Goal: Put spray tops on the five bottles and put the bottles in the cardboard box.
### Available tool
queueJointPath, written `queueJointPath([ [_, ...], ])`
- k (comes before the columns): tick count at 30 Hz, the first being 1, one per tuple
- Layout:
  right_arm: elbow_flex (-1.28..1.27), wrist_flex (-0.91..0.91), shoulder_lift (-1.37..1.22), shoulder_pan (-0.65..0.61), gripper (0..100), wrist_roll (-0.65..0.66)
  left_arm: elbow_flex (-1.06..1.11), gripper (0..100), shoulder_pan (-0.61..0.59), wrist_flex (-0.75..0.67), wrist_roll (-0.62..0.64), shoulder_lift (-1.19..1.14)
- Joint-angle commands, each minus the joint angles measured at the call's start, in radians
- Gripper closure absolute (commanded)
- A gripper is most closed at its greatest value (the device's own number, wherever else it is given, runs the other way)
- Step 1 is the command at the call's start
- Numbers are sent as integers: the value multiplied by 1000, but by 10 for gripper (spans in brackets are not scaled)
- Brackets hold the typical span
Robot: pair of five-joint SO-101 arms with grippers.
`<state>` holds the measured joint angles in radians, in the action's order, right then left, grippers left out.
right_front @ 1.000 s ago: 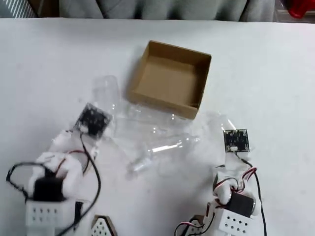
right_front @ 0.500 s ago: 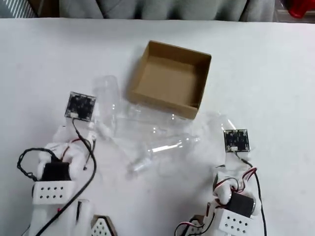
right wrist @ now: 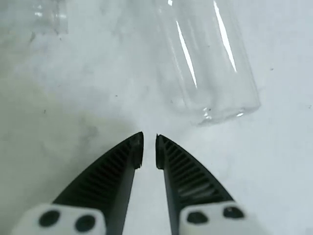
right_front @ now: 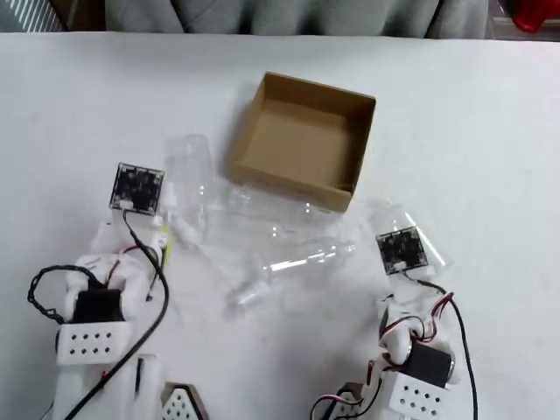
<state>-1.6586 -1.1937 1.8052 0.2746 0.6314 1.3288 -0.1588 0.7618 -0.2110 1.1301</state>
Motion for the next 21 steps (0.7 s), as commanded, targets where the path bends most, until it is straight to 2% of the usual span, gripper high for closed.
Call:
queueJointPath([
  [1, 64, 56, -2, 10, 974, 18, 35, 876, -7, -94, 12, -4],
  [7, 226, 38, -8, 7, 974, 17, 38, 876, -8, -98, 12, -4],
  [12, 373, 35, -39, 2, 974, -72, 38, 876, -8, -98, 12, -4],
  [16, 511, 30, -206, -33, 974, -103, 40, 876, -8, -98, 12, -4],
  [21, 680, 30, -493, -108, 974, -218, 40, 876, -8, -103, 8, -4],
])
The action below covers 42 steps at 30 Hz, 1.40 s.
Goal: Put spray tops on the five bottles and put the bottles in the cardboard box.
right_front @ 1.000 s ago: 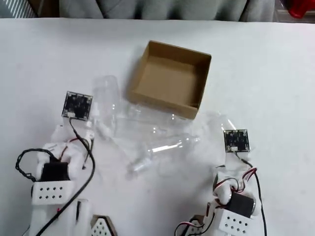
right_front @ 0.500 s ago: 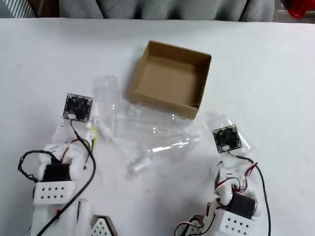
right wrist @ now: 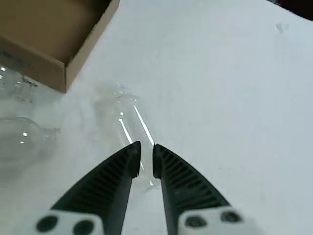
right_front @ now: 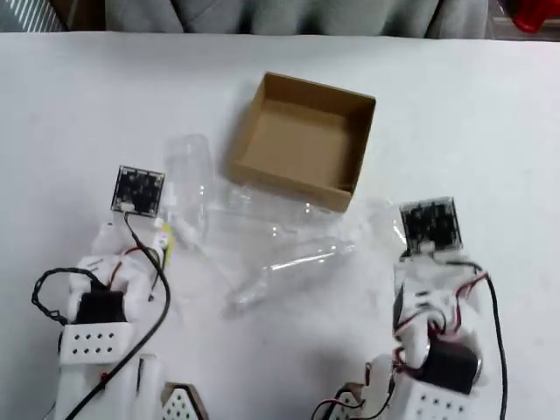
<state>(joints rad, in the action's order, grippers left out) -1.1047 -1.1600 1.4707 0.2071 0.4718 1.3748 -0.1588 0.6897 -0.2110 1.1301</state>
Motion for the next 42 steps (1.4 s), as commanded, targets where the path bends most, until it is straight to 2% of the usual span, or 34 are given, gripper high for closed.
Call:
queueJointPath([
  [1, 157, -4, -208, -54, 974, -78, -6, 876, -8, -31, 5, -4],
  [8, 311, 4, -464, -150, 965, -207, -6, 876, -10, -32, 3, -4],
  [14, 456, 5, -630, -213, 812, -381, -6, 876, -10, -32, 3, -4],
  [23, 683, 186, -981, -271, 835, -588, -5, 876, -10, -32, 2, -4],
  [29, 893, 260, -1320, -288, 829, -603, -5, 876, -10, -32, 2, -4],
  [36, 1160, 251, -1735, -286, 830, -603, -3, 876, -10, -46, 2, -5],
  [42, 1336, 179, -1913, -280, 830, -595, 20, 876, -8, -87, 2, -4],
])
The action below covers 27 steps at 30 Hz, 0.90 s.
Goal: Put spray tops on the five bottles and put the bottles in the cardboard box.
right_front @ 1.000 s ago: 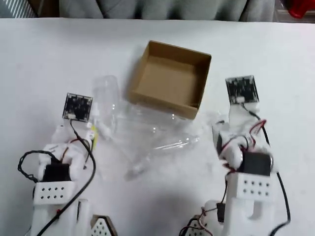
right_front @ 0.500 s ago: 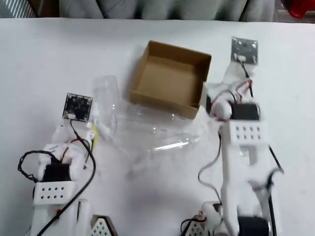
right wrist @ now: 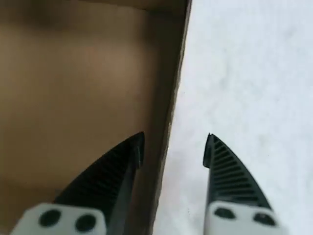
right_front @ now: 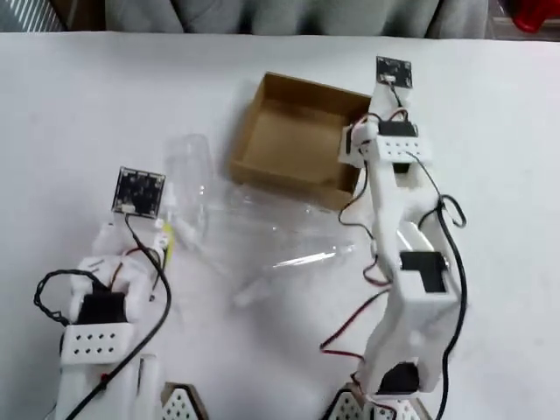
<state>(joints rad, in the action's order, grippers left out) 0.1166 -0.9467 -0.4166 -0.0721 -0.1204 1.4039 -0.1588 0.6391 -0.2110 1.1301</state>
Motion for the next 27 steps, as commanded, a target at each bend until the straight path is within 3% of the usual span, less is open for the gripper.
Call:
queueJointPath([
  [1, 132, -48, -48, -5, 830, -2, -9, 876, -8, -37, 2, -4],
  [4, 175, -70, -105, -25, 832, 2, -9, 876, -8, -34, 2, -4],
  [8, 222, -84, -156, -47, 838, 107, -8, 876, -8, -32, 2, -4],
  [14, 230, -82, -170, -84, 962, 288, -6, 876, -8, -31, 2, -4],
  [18, 230, -82, -176, -96, 971, 431, -6, 876, -8, -31, 2, -4],
  [27, 230, -82, -177, -99, 972, 621, -3, 876, -8, -31, 2, -4],
])
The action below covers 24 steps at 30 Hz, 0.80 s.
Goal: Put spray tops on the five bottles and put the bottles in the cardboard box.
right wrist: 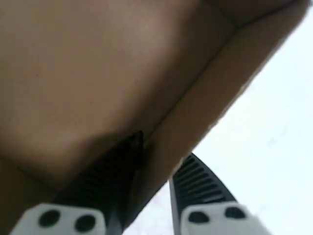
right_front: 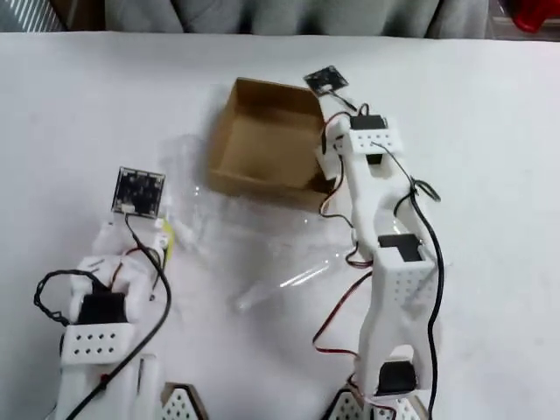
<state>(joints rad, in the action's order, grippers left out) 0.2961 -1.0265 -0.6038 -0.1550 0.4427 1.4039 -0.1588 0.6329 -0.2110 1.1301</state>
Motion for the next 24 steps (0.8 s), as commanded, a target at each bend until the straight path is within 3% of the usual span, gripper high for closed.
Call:
queueJointPath([
  [1, 49, -2, 10, -15, 972, 60, -3, 876, -8, -25, 2, -4],
  [19, 29, -12, 10, -51, 961, 239, -2, 876, -8, -25, 2, -4],
  [24, 25, -35, 19, -54, 826, 233, -2, 876, -8, -25, 2, -4],
])
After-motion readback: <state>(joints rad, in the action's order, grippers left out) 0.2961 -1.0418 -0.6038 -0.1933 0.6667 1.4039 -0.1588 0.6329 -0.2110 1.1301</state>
